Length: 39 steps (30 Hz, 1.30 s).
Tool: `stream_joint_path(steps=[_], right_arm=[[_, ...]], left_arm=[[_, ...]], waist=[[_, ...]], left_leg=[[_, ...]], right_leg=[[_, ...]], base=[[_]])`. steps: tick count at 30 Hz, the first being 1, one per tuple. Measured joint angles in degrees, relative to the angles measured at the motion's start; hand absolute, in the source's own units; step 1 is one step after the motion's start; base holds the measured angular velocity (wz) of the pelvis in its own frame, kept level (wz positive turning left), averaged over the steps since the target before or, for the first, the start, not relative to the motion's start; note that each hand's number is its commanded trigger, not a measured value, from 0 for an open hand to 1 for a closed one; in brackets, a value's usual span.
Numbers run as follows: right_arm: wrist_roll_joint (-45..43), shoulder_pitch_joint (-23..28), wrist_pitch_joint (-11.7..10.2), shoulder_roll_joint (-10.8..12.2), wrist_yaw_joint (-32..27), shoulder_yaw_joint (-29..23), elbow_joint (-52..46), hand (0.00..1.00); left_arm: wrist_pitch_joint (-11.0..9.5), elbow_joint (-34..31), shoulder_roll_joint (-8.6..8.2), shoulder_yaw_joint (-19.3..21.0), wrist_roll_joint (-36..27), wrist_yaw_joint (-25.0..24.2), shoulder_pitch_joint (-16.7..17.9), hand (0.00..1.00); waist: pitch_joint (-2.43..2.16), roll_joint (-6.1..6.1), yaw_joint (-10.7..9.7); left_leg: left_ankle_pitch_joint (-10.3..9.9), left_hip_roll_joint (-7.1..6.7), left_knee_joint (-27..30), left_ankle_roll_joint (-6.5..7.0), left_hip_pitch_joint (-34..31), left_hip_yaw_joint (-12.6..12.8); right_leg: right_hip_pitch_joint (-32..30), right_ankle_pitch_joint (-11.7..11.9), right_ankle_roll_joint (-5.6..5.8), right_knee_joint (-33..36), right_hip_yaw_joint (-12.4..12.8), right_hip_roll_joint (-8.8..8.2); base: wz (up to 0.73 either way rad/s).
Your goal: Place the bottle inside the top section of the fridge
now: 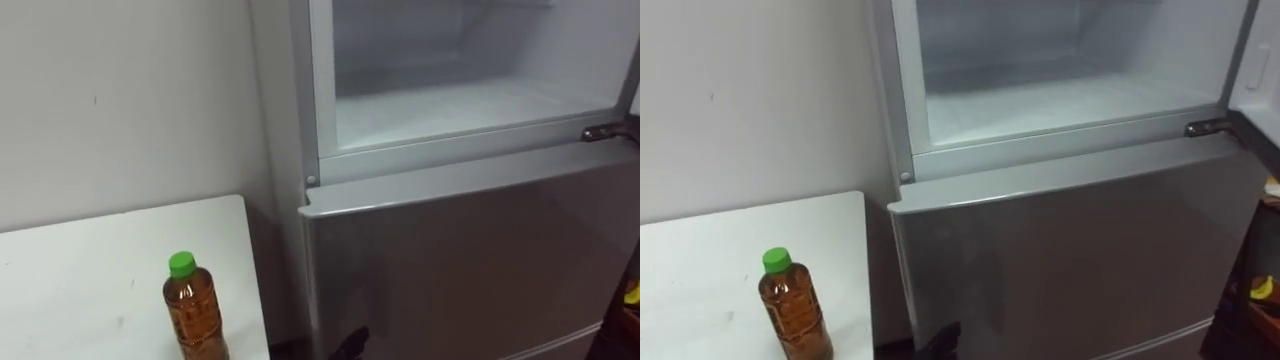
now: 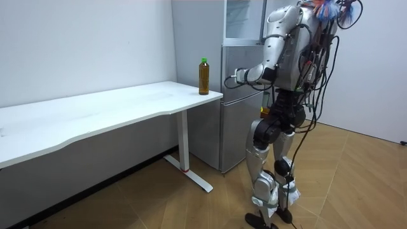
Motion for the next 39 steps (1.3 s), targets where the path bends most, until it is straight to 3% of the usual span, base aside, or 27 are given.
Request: stream_joint_path(steps=[5,10,13,18,20,22,26,29,39], right_arm=[[0.77,0.78,-0.44,-0.11,-0.02,-0.01,-0.74,0.0],[1.44,1.27,-1.16,-0.08,-0.3,-0.07,-1.32,0.0],[1.72,2.42,-2.14,-0.05,-0.33,-0.12,-1.96,0.0],[2.16,3.57,-2.3,-0.06,-0.79,-0.09,-1.95,0.0],[2.18,3.7,-3.15,-0.06,-0.97,-0.14,-1.74,0.0],[2.11,4.67,-4.4,-0.05,-0.94,-0.2,-1.81,0.0],[0.3,6.48,-4.54,0.16,-0.85,-0.87,-1.71,0.0],[-0.37,7.13,-4.57,0.87,-0.87,-2.97,-1.51,0.0],[-0.73,7.72,-3.76,2.18,0.05,-2.86,0.78,0.0]], left_arm=[[-1.62,12.1,-0.23,-0.4,2.26,0.62,0.33,0.0],[-4.36,22.37,-0.89,0.66,3.92,2.99,1.16,0.0],[-5.42,29.82,-0.91,2.01,3.97,4.24,1.85,0.0],[-7.79,39.6,-1.02,3.28,3.99,7.52,2.82,0.0],[-9.53,43.65,-2.27,5.05,4.09,8.28,3.16,0.0],[-10.08,46.15,-3.62,7.73,5.15,9.86,4.28,0.0],[-10.92,51.73,-5.24,13.84,7.25,12.75,5.84,0.0],[-10.98,55.24,-5.28,17.33,7.24,15.9,7.62,0.0],[-10.73,58.3,-6.98,21.31,11.47,24.66,8.87,0.0]], waist=[[0.22,-0.64,0.63],[-0.04,-0.57,1.07],[-0.44,-0.56,1.13],[-0.21,-0.65,2.59],[-0.28,-0.39,2.89],[-0.57,-0.15,3.31],[-0.77,0.03,4.22],[-0.9,-0.53,4.22],[-0.6,-1.31,5.74]], left_leg=[[0.03,-0.05,-0.32,-0.05,-0.6,0.04],[0.03,-0.12,-0.8,-0.06,0.02,0.14],[0.02,-0.12,-0.92,-0.06,0.27,0.1],[-0.08,-0.16,-1.17,-0.08,0.84,-0.08],[-0.08,-0.21,-1.03,-0.07,0.8,-0.13],[-0.07,-0.24,-0.99,-0.06,0.85,-0.11],[-0.04,-0.25,-0.91,-0.1,1.06,-0.15],[0.01,-0.27,-1.03,-0.16,1.7,-0.16],[-0.07,-0.65,-1.61,-0.05,1.77,-1.13]], right_leg=[[-0.74,0.0,0.01,0.03,0.03,0.0],[-0.59,-0.02,0.04,0.05,0.13,0.0],[-0.07,-0.02,0.04,0.2,0.18,0.02],[0.07,-0.05,0.07,0.39,0.22,-0.03],[0.1,-0.05,0.08,0.3,0.18,-0.08],[0.04,-0.13,0.15,0.05,0.16,-0.11],[0.19,-0.21,0.11,0.04,0.05,-0.08],[0.6,-0.24,0.09,-0.05,0.14,-0.01],[1.04,-0.48,0.35,-0.04,0.6,-0.11]], base=[[0.0],[0.0],[0.0],[0.0],[0.0],[0.0],[0.0],[0.0],[0.01]])
